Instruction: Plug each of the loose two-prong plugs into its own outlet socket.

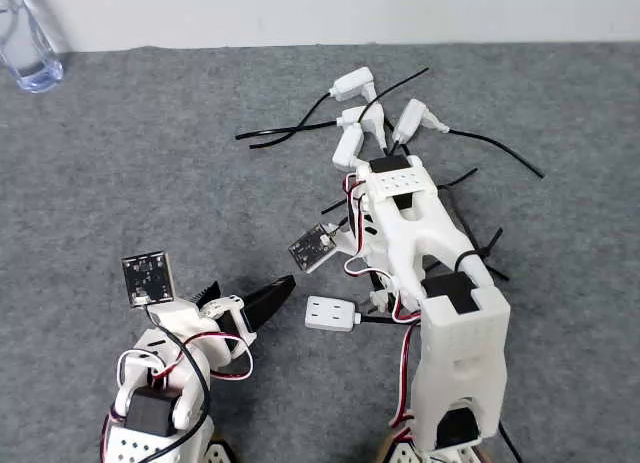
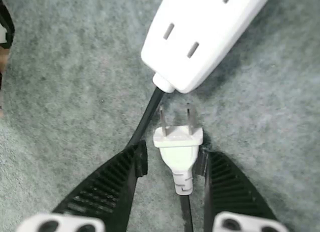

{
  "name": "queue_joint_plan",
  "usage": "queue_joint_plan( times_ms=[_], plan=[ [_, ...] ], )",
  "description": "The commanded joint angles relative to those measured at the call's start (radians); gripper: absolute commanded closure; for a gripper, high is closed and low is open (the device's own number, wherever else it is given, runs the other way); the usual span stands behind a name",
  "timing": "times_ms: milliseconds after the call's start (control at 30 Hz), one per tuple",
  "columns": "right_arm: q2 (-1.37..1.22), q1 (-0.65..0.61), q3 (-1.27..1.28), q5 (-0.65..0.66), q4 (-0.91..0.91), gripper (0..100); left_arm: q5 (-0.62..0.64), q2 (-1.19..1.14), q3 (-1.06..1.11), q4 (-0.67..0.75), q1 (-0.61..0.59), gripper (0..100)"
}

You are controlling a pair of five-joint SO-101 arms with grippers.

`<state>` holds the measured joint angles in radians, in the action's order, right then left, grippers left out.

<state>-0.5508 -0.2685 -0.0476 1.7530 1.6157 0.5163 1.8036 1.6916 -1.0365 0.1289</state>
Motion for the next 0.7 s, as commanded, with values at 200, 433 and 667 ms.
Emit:
queue_joint_plan(
  times_ms=[200, 433, 667],
  plan=[
    [-0.005, -0.044, 0.026, -0.009, -0.068, 93.3, 0.000, 0.005, -0.007, 0.002, -0.008, 57],
    [-0.001, -0.038, 0.026, -0.011, -0.067, 99.1, 0.000, 0.005, -0.007, 0.002, -0.008, 57],
    [0.036, 0.015, 0.025, -0.021, -0.062, 99.1, 0.000, 0.005, -0.007, 0.002, -0.005, 57]
  ],
)
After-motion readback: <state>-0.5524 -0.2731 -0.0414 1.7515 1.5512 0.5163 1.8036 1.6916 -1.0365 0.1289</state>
